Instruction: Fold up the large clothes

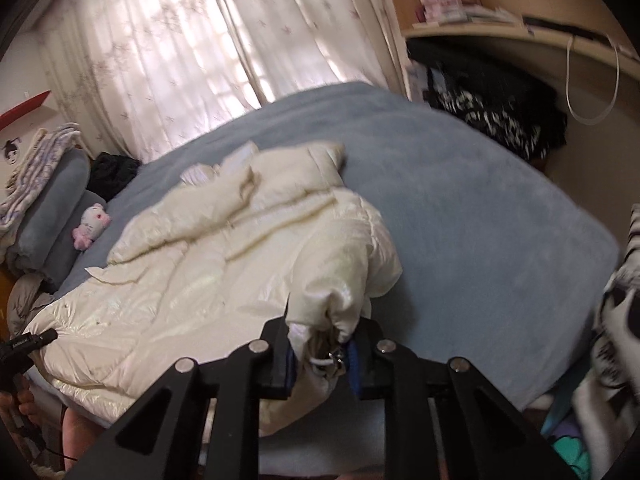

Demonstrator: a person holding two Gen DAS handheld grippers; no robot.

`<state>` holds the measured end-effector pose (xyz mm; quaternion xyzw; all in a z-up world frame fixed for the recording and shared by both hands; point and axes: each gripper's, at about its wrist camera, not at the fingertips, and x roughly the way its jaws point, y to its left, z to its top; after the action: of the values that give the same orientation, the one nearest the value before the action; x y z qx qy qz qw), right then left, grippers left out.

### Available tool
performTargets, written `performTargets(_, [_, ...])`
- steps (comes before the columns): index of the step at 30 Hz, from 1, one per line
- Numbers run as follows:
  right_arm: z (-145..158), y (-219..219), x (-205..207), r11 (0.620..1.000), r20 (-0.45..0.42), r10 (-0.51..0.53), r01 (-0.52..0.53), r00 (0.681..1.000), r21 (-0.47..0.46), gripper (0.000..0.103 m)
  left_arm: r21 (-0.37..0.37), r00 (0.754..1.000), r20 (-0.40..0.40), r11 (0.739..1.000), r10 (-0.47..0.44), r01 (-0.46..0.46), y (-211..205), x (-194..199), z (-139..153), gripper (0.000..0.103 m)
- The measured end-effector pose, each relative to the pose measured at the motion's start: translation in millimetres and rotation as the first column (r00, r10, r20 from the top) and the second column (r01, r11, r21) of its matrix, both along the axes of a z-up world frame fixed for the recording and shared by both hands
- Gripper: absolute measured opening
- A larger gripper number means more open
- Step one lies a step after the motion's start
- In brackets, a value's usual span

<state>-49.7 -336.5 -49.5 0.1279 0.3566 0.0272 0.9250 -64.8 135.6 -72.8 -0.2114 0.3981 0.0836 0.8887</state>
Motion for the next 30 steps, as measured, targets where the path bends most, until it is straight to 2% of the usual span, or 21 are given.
performTargets(4, [35.3, -2.2, -21.2, 0.999, 0.054, 0.036, -0.036, 0.998, -0.014, 0.018, -0.022, 1.0, -0.012, 1.0, 0.011, -0.012, 9.3, -26.2, 21.8, 0.015])
performTargets(9, [65.2, -0.4, -40.8, 0.997, 0.12, 0.078, -0.08, 0.99, 0.01, 0.018, -0.076, 0.999, -0.031, 0.997, 0.031, -0.033, 24.6, -57.0, 39.6, 0.016])
performTargets(15, [74.0, 6.1, -25.3, 0.995, 0.153, 0.073, -0.082, 0.985, 0.055, 0.019, -0.11, 1.0, -0.019, 0.994, 0.022, -0.024, 35.0, -36.3, 51.4, 0.016])
performTargets(18, [72.9, 4.0, -1.7, 0.994, 0.143, 0.046, -0.06, 0.989, 0.093, 0.019, -0.109, 1.0, -0.015, 0.994, 0.003, -0.005, 35.2, -2.3, 59.8, 0.017])
performTargets(22, [75.9, 4.5, 47.6, 0.995, 0.126, 0.03, -0.041, 0.992, 0.091, 0.019, -0.106, 1.0, 0.015, 0.994, -0.011, 0.012, 39.2, 58.0, 74.6, 0.019])
performTargets(27, [78.3, 5.1, 134.0, 0.994, 0.112, 0.013, -0.025, 0.994, 0.107, 0.019, -0.097, 1.0, 0.021, 0.995, 0.003, -0.001, 45.2, 153.4, 76.4, 0.023])
performTargets(30, [74.2, 12.5, 200.8, 0.995, 0.095, 0.009, -0.018, 0.995, 0.099, 0.019, -0.072, 1.0, -0.02, 0.997, 0.013, -0.014, 48.8, 214.8, 67.3, 0.026])
